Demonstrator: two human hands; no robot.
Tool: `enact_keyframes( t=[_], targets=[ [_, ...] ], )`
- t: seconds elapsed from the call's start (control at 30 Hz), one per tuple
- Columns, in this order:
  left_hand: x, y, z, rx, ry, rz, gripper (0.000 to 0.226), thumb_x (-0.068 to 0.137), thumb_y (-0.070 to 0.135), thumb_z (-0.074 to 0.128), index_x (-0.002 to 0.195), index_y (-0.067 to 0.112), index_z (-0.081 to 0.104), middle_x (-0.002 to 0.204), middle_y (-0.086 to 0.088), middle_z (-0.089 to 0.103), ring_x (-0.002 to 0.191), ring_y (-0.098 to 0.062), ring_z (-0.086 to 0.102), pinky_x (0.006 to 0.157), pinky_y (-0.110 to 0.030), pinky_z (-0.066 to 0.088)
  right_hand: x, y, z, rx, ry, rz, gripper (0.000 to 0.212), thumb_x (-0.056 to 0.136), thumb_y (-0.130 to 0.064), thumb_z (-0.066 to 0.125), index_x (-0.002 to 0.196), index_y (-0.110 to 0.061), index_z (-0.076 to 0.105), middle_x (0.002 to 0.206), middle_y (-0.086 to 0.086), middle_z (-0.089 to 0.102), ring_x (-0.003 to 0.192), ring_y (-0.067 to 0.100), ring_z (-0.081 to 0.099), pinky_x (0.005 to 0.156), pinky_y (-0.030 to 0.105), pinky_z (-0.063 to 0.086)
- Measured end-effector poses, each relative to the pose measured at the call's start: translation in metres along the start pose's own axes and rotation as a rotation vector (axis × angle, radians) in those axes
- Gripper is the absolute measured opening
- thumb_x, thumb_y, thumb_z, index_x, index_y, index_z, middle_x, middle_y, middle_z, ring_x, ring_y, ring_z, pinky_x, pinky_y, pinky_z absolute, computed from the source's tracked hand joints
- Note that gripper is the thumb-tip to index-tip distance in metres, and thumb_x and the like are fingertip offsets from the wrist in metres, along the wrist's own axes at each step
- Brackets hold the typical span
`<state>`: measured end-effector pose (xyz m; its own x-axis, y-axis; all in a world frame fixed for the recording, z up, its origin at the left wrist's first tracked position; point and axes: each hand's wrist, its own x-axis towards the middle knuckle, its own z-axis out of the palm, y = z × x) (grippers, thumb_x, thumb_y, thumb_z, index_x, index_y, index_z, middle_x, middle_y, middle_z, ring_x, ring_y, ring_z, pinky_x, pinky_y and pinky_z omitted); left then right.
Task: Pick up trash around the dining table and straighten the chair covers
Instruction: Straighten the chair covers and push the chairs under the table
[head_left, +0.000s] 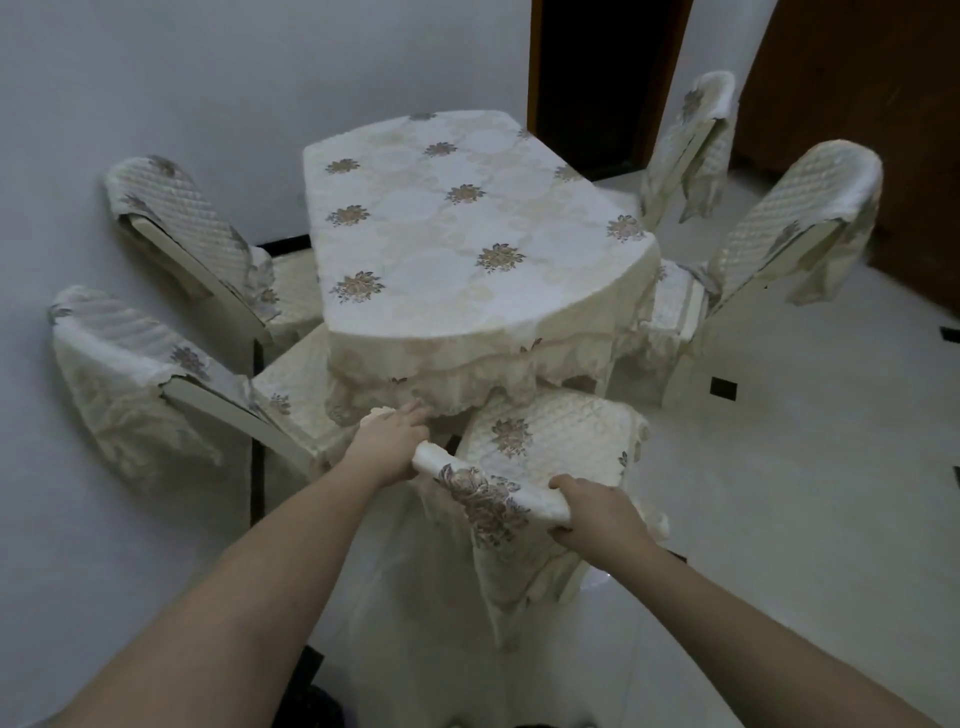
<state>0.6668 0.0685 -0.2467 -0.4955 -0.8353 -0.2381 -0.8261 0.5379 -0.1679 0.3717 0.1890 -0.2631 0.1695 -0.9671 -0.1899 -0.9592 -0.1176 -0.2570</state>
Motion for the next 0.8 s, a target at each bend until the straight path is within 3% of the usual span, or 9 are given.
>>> enact_keyframes(
  t=[0.1, 0.3, 0.53, 0.6, 0.7, 0.8],
  targets=[
    [0.004, -0.002, 0.013, -0.066, 0.023, -0.062, 0.027, 0.076, 0.032, 0.064, 0.102, 0.023, 0.064, 0.110, 0.003, 0.064, 0.107, -0.018, 0.059, 0.091, -0.031, 0.043, 0.003, -0.006, 0.000, 0.012, -0.024, 0.016, 0.041, 0.080, -0.046, 0.058, 0.120, -0.041, 0.049, 0.108, -0.011, 0.065, 0.097, 0.016, 0.062, 0.072, 0.029, 0.043],
    [0.000, -0.005, 0.030, -0.170, 0.136, -0.078, 0.019, 0.058, 0.016, 0.077, 0.074, 0.016, 0.066, 0.076, -0.005, 0.067, 0.074, -0.026, 0.066, 0.067, -0.033, 0.052, 0.005, -0.009, 0.000, -0.042, -0.098, 0.087, 0.034, 0.086, -0.028, 0.050, 0.118, -0.037, 0.049, 0.107, -0.005, 0.065, 0.093, 0.022, 0.063, 0.069, 0.031, 0.044],
    [-0.010, 0.003, 0.017, -0.220, 0.164, -0.056, 0.015, 0.072, 0.014, 0.069, 0.086, 0.013, 0.065, 0.088, -0.008, 0.067, 0.086, -0.027, 0.063, 0.073, -0.035, 0.045, -0.001, -0.018, -0.004, -0.056, -0.081, 0.140, 0.024, 0.087, -0.029, 0.049, 0.109, -0.037, 0.053, 0.098, -0.008, 0.065, 0.088, 0.019, 0.062, 0.063, 0.030, 0.040],
    [-0.015, 0.004, 0.014, -0.221, 0.168, -0.057, 0.015, 0.072, 0.013, 0.070, 0.085, 0.012, 0.064, 0.087, -0.008, 0.066, 0.086, -0.027, 0.063, 0.071, -0.035, 0.044, -0.005, -0.020, -0.003, -0.051, -0.045, 0.147, 0.016, 0.085, -0.029, 0.053, 0.098, -0.039, 0.053, 0.089, -0.009, 0.063, 0.082, 0.019, 0.061, 0.063, 0.031, 0.041],
    [-0.022, 0.003, 0.017, -0.217, 0.148, -0.037, 0.024, 0.056, 0.012, 0.080, 0.071, 0.013, 0.061, 0.072, -0.006, 0.065, 0.071, -0.026, 0.063, 0.060, -0.032, 0.045, -0.014, -0.026, -0.002, -0.065, -0.011, 0.152, 0.018, 0.081, -0.023, 0.055, 0.078, -0.036, 0.042, 0.073, -0.009, 0.055, 0.070, 0.018, 0.055, 0.061, 0.033, 0.039],
    [-0.024, -0.002, 0.030, -0.179, 0.167, -0.005, 0.040, 0.033, 0.014, 0.087, 0.056, 0.018, 0.056, 0.055, -0.001, 0.058, 0.052, -0.020, 0.059, 0.047, -0.025, 0.043, -0.023, -0.029, 0.002, -0.067, 0.028, 0.136, 0.018, 0.075, -0.018, 0.056, 0.080, -0.034, 0.049, 0.072, -0.007, 0.057, 0.072, 0.019, 0.059, 0.062, 0.033, 0.041]
  ],
)
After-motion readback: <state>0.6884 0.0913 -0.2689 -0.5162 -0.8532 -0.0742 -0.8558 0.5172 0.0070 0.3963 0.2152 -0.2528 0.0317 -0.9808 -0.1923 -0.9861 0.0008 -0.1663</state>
